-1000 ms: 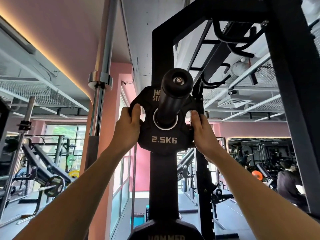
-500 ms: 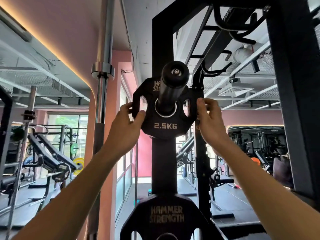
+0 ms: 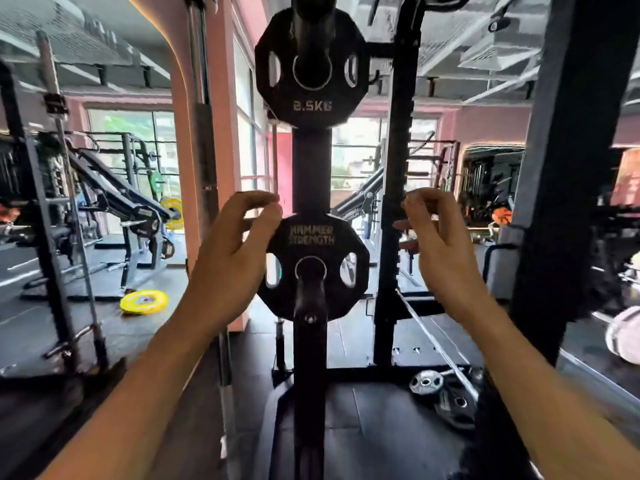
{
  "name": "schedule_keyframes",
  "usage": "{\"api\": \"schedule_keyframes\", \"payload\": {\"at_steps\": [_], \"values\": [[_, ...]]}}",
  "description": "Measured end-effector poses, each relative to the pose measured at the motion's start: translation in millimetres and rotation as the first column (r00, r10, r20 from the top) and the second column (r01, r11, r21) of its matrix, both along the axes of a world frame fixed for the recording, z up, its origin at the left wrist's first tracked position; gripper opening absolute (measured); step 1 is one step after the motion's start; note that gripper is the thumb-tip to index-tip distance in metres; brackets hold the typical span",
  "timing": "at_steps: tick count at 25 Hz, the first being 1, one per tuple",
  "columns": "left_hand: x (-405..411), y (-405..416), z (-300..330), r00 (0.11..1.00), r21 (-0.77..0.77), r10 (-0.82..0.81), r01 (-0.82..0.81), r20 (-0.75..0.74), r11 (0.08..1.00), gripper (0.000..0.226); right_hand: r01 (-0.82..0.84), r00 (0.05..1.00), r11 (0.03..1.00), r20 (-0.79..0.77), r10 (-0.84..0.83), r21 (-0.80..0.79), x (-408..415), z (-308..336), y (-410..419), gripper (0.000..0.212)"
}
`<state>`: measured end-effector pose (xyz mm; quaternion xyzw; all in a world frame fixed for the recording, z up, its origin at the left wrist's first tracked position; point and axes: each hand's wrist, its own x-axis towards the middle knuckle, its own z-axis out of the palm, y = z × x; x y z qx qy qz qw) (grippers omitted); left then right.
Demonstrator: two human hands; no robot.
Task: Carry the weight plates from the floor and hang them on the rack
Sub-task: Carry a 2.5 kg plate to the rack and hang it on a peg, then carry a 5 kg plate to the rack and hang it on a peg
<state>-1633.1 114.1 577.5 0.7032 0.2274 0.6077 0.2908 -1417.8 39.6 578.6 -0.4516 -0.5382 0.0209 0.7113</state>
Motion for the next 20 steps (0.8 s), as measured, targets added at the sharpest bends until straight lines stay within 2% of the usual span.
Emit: {"api": "schedule_keyframes", "payload": {"at_steps": [8,10,14,20], "values": [[-36.5,-95.1,-146.6,0.998,-0.288,-0.017,-0.002,-0.062,0.957,0.034,0.009,0.985,0.97,-0.164,-0.05,-0.242,-22.7,-134.9,-117.6,0.012],[-47.4,-116.1,-183.7,0.994,-0.348,-0.023,-0.015,-0.103,0.937,0.021,0.026,0.977,0.951,-0.195,-0.09,-0.308,-31.2,-173.4,-144.0,0.015],[-65.3,-150.9,-260.3,0.977,-0.495,-0.093,-0.014,-0.192,0.869,0.011,0.06,0.946,0.891,-0.259,-0.194,-0.449,-46.7,-255.1,-184.6,0.017],[-101.8,-182.2,-371.8,0.898,-0.694,-0.29,-0.024,-0.331,0.719,0.012,0.074,0.853,0.743,-0.345,-0.393,-0.665,-97.4,-357.4,-237.8,0.02]]}}
